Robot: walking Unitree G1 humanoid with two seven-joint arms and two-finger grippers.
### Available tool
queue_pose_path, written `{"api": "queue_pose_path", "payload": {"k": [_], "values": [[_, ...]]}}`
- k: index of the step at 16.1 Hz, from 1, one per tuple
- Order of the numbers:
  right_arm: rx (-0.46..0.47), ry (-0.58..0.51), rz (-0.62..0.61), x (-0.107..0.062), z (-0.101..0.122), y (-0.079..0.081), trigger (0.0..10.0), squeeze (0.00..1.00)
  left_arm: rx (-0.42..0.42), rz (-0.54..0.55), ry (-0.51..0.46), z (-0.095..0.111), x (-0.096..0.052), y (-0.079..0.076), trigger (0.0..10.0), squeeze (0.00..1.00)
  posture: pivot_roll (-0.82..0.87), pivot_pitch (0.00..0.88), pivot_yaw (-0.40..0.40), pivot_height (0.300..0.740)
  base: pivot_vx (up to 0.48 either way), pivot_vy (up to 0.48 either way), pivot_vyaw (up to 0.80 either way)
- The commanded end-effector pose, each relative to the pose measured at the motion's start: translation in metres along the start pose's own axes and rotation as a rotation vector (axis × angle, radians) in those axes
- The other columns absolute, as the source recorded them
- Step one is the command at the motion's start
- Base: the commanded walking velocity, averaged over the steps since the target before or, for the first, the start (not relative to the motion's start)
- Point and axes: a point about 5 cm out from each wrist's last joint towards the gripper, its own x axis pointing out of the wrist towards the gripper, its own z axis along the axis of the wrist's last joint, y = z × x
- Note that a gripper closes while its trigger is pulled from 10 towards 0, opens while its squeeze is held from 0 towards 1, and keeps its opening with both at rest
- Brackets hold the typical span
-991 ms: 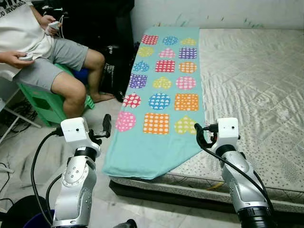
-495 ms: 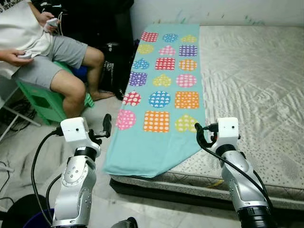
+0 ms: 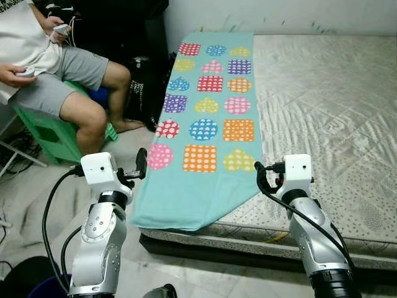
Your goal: Clean up the room
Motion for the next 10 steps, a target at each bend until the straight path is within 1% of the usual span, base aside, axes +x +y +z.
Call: {"api": "queue_pose_path", "payload": {"k": [1,4,5,7,9,10], "values": [[0.01,0.021,-0.01,0.0001,-0.0044,-0.0019,10.0,0.0,-0.001,-0.012,0.0,0.0,-0.0003,0.0001,10.0,0.0,-0.15,0.12,0.081,0.74,0.281,0.0,0.0],[0.013,0.016,-0.011,0.0004,-0.0041,-0.0013,10.0,0.0,-0.003,-0.018,-0.003,0.0004,0.0001,-0.0002,10.0,0.0,-0.14,0.114,0.083,0.74,0.314,0.0,0.0],[0.013,0.016,-0.01,0.0004,-0.004,-0.0012,10.0,0.0,-0.004,-0.018,-0.003,0.0005,0.0002,-0.0002,10.0,0.0,-0.14,0.114,0.083,0.74,0.319,0.0,-0.8],[0.014,0.012,-0.01,0.0006,-0.0038,-0.0011,10.0,0.0,-0.004,-0.02,-0.005,0.0009,0.0006,-0.0004,10.0,0.0,-0.14,0.112,0.083,0.74,0.319,0.0,0.0],[0.013,0.005,-0.009,0.001,-0.0032,-0.0013,10.0,0.0,0.001,-0.016,0.003,-0.0001,0.001,-0.0005,10.0,0.0,-0.14,0.112,0.083,0.74,0.0,0.0,0.0],[0.014,0.014,-0.013,0.0013,-0.0038,-0.0015,10.0,0.0,0.0,-0.017,0.005,-0.0005,0.0009,-0.001,10.0,0.0,-0.14,0.112,0.083,0.74,0.0,0.0,-0.8]]}}
